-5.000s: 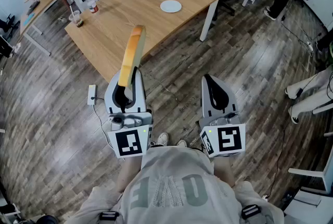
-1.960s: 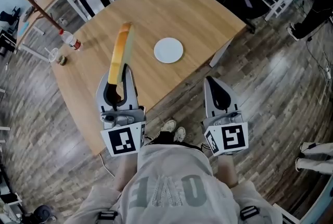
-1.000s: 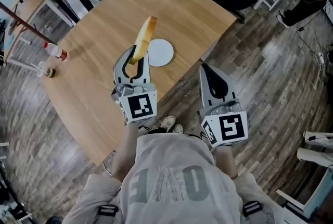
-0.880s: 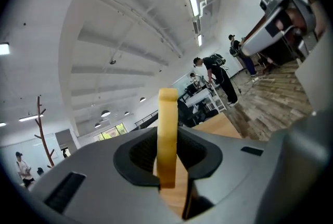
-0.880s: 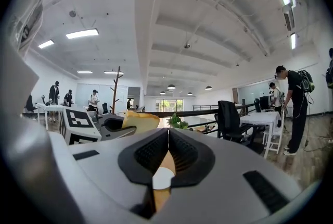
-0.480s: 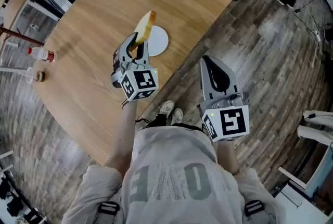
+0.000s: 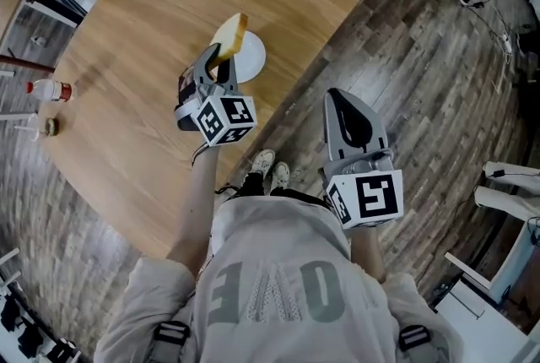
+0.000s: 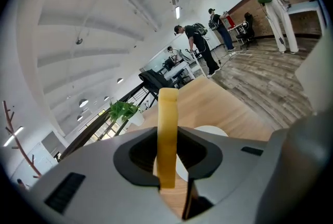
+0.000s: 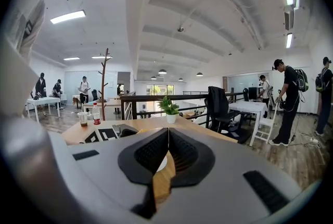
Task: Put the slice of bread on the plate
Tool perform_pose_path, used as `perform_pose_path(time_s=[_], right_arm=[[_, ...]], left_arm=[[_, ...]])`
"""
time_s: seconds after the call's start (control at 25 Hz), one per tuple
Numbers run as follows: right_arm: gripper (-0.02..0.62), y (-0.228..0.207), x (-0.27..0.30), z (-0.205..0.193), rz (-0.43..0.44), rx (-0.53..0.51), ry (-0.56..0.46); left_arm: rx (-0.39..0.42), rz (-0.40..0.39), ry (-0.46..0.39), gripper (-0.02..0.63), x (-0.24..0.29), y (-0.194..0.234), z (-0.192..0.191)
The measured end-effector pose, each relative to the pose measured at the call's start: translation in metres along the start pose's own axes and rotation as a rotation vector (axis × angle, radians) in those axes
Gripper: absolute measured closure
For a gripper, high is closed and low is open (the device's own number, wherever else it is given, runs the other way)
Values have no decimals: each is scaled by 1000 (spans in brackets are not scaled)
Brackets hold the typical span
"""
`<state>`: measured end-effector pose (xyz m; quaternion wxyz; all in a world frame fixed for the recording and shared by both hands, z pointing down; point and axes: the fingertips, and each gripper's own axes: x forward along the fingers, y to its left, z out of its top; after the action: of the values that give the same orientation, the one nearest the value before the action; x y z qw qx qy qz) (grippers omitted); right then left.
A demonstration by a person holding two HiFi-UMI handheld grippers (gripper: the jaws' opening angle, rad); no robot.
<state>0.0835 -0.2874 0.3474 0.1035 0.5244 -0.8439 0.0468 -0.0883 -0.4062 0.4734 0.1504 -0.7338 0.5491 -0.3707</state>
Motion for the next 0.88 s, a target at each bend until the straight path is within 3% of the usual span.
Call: perform_pose_path(time_s=[0.2, 0.6, 0.88], right_arm=[[578, 3, 5, -1, 3, -5, 12], [578, 2, 5, 5, 14, 59, -8], [578, 0, 5, -2, 37, 99, 13]], left_arm=[[42, -67, 78, 515, 16, -21, -19], [256, -107, 129, 514, 34, -47, -38], [237, -228, 132, 514, 38, -70, -40]])
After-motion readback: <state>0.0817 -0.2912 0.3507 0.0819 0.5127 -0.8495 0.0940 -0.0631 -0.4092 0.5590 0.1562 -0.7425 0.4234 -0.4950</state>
